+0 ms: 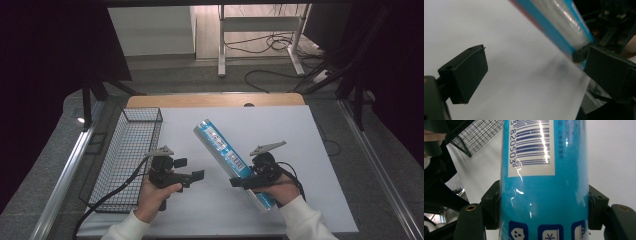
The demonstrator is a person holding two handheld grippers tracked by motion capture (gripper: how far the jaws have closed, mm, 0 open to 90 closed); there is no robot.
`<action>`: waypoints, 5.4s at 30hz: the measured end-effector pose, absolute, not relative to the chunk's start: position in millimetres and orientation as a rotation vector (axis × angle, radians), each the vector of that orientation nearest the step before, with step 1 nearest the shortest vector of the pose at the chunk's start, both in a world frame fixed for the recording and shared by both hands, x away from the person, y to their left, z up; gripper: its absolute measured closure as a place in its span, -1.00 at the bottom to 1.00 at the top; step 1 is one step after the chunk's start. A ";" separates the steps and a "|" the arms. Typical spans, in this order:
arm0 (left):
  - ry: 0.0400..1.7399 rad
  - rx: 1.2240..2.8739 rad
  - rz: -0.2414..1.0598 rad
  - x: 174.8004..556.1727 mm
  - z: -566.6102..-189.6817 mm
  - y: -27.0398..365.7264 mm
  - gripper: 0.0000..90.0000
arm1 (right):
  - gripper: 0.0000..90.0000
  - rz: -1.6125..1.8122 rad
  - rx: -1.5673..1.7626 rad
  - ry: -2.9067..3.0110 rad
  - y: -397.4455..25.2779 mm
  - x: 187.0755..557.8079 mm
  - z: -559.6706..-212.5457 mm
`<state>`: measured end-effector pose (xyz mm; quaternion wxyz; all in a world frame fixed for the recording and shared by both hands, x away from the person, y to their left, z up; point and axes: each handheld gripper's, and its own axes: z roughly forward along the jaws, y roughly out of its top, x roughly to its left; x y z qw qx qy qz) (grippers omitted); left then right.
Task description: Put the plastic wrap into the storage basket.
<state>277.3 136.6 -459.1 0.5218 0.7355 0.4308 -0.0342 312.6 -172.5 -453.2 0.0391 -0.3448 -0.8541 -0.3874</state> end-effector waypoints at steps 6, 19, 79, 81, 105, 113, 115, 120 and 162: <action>1.011 1.714 -0.119 284.6 -459.4 126.3 -0.90 | -0.28 -1.229 -1.043 -2.607 -164.4 305.1 -453.0; 0.956 1.631 -0.245 296.2 -465.2 102.0 -0.76 | -0.28 -1.349 -0.987 -2.578 -136.4 294.4 -450.7; 1.062 1.454 -0.240 296.6 -404.6 224.7 -0.29 | -0.74 -1.432 -1.315 -2.625 -242.6 296.6 -462.3; 1.066 1.455 -0.231 295.8 -401.0 231.8 -0.29 | -0.74 -1.426 -1.315 -2.636 -243.2 297.1 -463.2; 1.177 1.478 -0.101 284.5 -379.9 316.0 -0.29 | -0.74 -1.339 -1.329 -2.703 -242.7 300.6 -471.0; 1.210 1.475 -0.078 276.9 -374.0 339.1 -0.29 | -0.74 -1.324 -1.346 -2.710 -243.3 301.2 -472.2; 1.218 1.469 -0.084 275.2 -372.7 343.8 -0.29 | -0.74 -1.323 -1.348 -2.712 -243.9 301.5 -472.5; 1.212 1.457 -0.067 269.7 -369.2 359.0 -0.29 | -0.74 -1.310 -1.376 -2.712 -245.9 302.5 -473.4; 1.435 1.669 -0.046 290.8 -407.0 371.0 -0.29 | -0.74 -1.274 -1.360 -2.730 -243.5 303.6 -478.0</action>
